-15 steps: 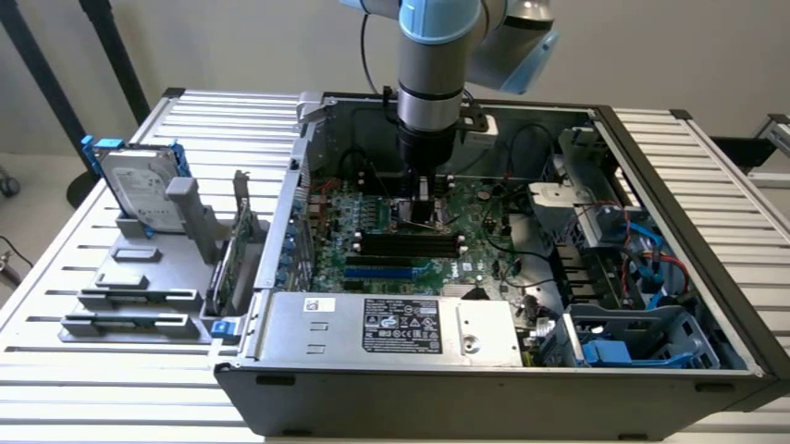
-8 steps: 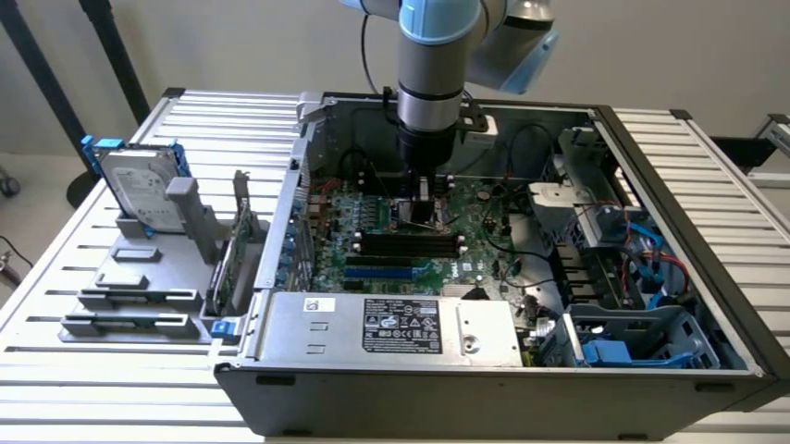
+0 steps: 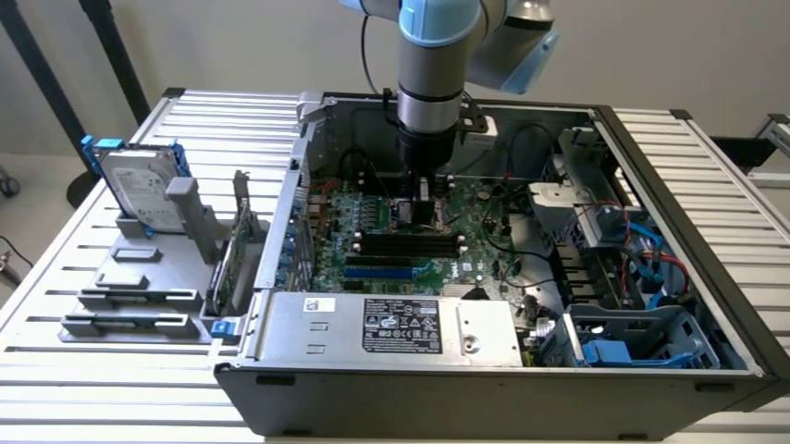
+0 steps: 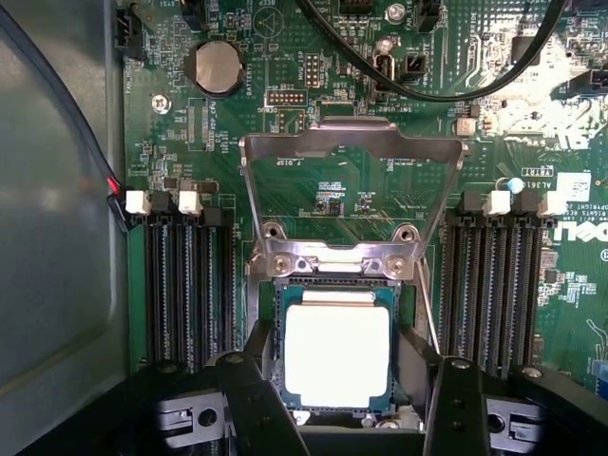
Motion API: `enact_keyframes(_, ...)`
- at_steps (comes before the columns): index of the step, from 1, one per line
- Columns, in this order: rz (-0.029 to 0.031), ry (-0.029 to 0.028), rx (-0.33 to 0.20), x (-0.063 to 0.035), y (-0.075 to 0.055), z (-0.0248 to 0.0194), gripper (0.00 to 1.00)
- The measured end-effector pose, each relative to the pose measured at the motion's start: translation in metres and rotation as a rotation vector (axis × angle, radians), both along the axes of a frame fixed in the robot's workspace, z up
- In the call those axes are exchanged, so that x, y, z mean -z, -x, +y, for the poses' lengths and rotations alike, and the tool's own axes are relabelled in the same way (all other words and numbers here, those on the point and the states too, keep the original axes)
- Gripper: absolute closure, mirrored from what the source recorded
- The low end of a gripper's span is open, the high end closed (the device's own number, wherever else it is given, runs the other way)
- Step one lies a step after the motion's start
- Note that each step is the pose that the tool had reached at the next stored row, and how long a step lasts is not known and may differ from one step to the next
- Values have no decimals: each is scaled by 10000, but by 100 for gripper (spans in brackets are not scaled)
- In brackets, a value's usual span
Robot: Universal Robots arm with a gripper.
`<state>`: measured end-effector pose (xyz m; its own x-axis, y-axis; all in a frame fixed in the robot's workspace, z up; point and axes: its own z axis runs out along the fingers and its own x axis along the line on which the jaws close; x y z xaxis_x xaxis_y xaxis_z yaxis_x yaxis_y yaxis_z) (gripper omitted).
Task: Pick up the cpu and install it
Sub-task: 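Place the cpu into insertion slot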
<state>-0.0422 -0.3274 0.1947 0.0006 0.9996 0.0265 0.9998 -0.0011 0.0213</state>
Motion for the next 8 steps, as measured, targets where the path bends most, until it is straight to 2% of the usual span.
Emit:
enact_keyframes(1,5,8,-1,-3,1,-2,38)
enact_keyframes(4,8,13,-2,-13,1,-2,38)
enact_keyframes(8,7,11,-1,-86,2,-2,38)
